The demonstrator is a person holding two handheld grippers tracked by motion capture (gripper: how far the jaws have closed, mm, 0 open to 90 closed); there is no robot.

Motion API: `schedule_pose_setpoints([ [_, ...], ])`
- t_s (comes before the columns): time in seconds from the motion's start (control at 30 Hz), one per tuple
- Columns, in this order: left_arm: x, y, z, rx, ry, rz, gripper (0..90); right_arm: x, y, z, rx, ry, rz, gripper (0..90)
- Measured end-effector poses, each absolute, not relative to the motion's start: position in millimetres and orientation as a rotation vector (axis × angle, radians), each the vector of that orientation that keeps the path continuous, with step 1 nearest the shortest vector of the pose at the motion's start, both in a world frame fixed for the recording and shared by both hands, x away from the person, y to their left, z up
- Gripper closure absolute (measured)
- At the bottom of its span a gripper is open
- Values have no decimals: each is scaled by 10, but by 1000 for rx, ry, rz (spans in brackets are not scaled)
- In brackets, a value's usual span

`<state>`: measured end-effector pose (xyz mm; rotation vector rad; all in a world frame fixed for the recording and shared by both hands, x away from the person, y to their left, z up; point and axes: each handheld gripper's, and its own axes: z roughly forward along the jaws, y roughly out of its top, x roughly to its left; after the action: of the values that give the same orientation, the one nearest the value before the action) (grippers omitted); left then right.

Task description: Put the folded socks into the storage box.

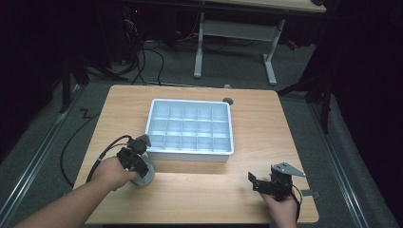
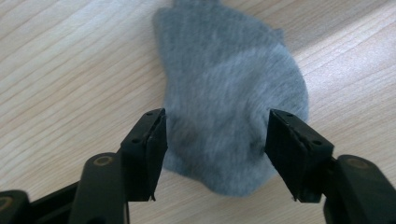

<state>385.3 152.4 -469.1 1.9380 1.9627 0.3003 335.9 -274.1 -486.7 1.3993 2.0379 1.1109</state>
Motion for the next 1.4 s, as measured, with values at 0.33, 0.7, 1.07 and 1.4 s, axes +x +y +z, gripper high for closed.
schedule_pose_setpoints([
  [0.33,3836,1435,-4889,2020,2004,314,344,3357,-2728,-4865,1397,2034,1112,13],
  [0.7,3917,1611,-4861,1982,2035,279,565,3351,-2718,-4868,1397,2040,1111,13],
  [1.07,3939,1699,-4835,1914,2064,260,703,3361,-2726,-4880,1400,2044,1114,15],
  [1.4,4063,1786,-4491,1806,2188,201,705,3353,-2729,-4876,1409,2038,1115,16],
])
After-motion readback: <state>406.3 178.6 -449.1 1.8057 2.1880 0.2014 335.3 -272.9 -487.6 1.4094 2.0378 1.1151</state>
